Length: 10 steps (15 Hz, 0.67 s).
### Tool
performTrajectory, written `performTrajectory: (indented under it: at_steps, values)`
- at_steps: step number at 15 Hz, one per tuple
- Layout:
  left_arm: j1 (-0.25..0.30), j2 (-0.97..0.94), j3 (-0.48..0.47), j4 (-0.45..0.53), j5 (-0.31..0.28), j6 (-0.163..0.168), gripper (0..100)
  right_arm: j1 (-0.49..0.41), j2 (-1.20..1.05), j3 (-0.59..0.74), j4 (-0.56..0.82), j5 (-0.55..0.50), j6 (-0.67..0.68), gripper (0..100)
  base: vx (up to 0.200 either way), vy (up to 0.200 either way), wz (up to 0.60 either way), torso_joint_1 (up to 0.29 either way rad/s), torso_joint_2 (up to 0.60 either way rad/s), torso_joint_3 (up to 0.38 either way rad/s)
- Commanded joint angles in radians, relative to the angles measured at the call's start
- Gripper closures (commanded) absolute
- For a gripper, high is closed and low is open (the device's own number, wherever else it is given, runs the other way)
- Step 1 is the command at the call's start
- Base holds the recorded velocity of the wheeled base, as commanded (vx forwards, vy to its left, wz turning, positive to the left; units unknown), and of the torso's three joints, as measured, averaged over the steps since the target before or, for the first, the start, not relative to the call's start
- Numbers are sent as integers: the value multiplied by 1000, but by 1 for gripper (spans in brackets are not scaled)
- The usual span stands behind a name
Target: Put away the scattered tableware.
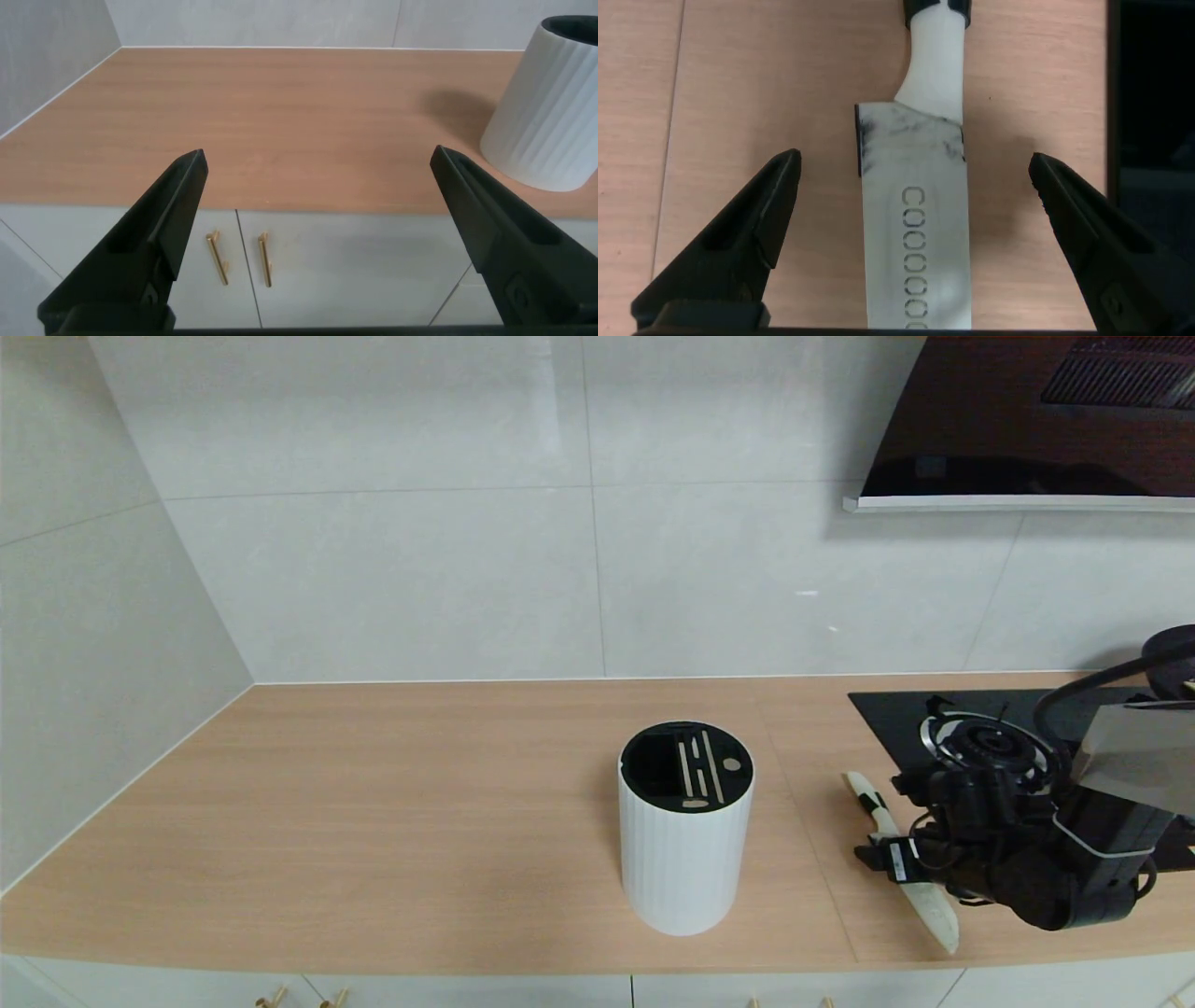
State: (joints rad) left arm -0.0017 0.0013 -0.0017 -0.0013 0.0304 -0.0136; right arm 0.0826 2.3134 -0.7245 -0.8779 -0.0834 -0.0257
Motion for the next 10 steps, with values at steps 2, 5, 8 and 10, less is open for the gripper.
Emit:
performTrajectory:
  at_steps: [2,5,8,10]
  values:
    - [0,0,0,0,0,0,0,0,12,-13,-1,-1,0,0,0,0,0,0,0,0]
    - [0,0,0,0,0,0,0,0,20,-16,-1,-1,0,0,0,0,0,0,0,0]
    - [0,0,0,0,0,0,0,0,26,-15,-1,-1,-2,100,0,0,0,0,0,0]
    - [0,0,0,0,0,0,0,0,29,-15,-1,-1,-2,100,0,0,0,0,0,0]
